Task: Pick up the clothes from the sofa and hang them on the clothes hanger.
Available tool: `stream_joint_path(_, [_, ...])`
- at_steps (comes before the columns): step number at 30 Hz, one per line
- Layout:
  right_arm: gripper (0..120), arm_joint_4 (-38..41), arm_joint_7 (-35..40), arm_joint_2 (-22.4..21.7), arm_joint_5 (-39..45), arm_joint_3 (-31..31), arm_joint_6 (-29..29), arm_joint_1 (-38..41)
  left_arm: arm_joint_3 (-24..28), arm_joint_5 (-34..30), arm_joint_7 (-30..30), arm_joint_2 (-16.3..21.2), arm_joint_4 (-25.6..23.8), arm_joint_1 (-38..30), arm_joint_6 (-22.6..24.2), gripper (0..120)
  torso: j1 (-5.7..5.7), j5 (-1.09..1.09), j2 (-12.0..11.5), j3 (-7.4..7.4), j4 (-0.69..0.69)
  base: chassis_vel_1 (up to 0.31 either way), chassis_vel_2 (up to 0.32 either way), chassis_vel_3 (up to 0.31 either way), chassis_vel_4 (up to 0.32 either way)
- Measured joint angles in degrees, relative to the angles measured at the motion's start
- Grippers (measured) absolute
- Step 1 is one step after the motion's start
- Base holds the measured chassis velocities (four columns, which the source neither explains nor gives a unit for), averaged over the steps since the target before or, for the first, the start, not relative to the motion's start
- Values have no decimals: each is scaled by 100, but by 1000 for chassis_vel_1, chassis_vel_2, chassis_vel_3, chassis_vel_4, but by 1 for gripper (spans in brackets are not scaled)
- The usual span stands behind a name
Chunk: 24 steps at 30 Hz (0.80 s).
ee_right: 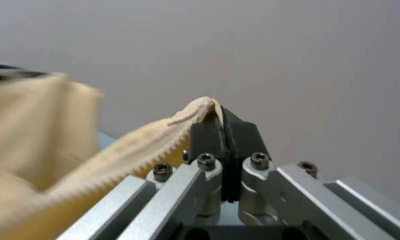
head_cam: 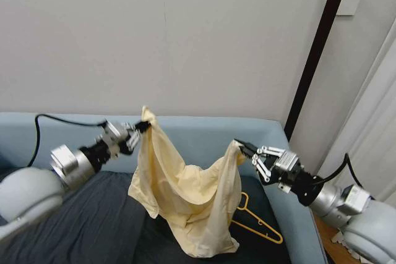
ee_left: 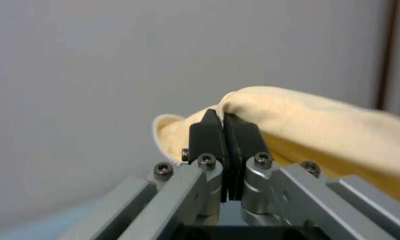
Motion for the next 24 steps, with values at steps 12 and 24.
stream_joint_path(12, [0,-817,-67,273,-1379,-737,-284,-222,1019,1613,347,-171,44,-288,525,0,1,-5,-5,2,0,-9,10,5,-8])
stream_joint_path(24, [0,-542,-374,180,-1764,-398,-183,-1378,864,1744,390,-119,-88,1115,460,0,3,1,-4,2,-2,0,0,0,0])
